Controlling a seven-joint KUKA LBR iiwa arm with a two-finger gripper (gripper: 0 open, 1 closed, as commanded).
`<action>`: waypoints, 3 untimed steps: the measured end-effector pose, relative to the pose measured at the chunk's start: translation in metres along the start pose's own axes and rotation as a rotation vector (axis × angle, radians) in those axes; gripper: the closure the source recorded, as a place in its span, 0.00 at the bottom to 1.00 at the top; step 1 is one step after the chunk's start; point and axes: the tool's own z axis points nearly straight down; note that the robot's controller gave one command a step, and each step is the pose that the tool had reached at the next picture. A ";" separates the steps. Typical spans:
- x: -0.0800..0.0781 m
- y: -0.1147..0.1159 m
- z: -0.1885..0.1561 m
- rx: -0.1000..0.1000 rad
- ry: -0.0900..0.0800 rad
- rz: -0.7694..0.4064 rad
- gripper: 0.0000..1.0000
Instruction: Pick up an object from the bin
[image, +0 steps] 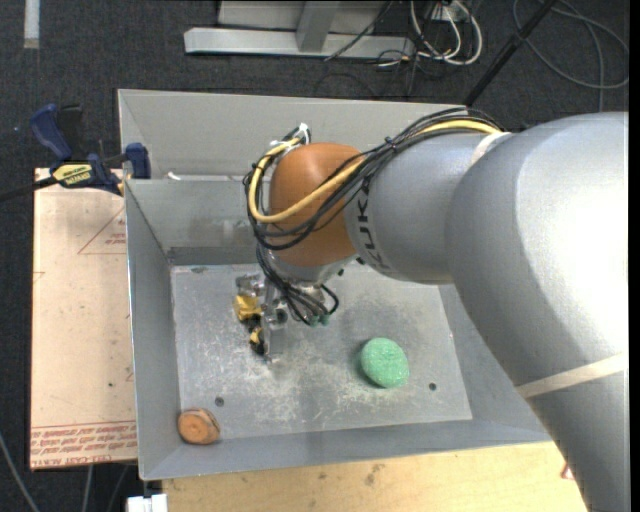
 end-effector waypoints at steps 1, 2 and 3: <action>0.000 0.000 0.000 0.000 0.000 0.000 1.00; 0.000 0.000 0.000 0.000 0.000 0.000 1.00; 0.000 0.000 0.000 0.000 0.000 0.000 1.00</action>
Offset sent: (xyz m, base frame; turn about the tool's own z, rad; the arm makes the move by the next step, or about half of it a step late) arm 0.0000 0.0000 0.0000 0.0000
